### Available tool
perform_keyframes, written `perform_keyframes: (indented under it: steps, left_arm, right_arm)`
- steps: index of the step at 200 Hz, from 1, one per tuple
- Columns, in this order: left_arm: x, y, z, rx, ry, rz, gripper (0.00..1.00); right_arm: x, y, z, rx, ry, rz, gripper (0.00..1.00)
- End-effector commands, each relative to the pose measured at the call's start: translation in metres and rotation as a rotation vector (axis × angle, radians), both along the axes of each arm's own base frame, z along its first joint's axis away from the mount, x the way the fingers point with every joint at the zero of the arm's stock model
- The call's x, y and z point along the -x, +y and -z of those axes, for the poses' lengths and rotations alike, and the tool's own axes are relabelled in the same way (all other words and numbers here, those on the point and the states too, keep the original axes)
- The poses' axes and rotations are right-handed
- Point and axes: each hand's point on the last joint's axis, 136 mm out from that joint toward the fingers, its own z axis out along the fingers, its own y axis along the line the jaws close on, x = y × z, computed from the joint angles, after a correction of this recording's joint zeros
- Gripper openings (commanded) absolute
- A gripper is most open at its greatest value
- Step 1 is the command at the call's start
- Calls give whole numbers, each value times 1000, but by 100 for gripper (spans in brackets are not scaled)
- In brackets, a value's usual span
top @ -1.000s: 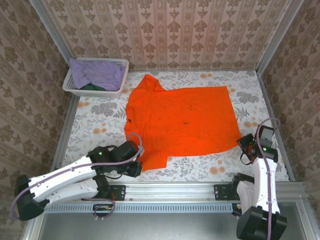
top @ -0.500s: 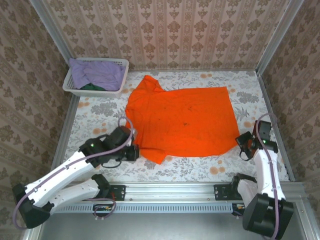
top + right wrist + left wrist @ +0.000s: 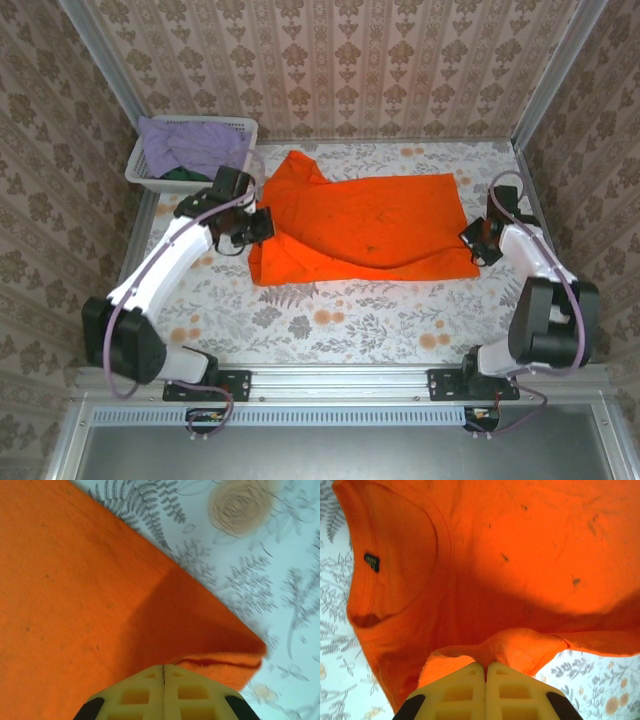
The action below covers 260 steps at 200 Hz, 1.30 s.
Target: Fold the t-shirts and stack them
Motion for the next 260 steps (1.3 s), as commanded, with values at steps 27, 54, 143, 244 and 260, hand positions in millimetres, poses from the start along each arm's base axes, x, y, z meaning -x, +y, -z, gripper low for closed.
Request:
perform_keyframes:
  steps: [27, 54, 143, 244, 260]
  left_arm:
    - [-33, 6, 33, -3, 142, 0, 0]
    - [-51, 6, 51, -14, 207, -9, 1]
    - [-96, 20, 55, -110, 194, -79, 12]
    - [-57, -18, -11, -61, -80, -85, 50]
    - [-25, -47, 10, -54, -61, -11, 48]
  right_arm:
    - [-31, -6, 19, 21, 74, -16, 0]
    - [-44, -7, 25, 16, 92, -20, 0]
    - [-50, -21, 31, 18, 134, 49, 0]
    - [-13, -21, 0, -78, -91, 142, 55]
    - [-2, 5, 6, -137, -138, 85, 52]
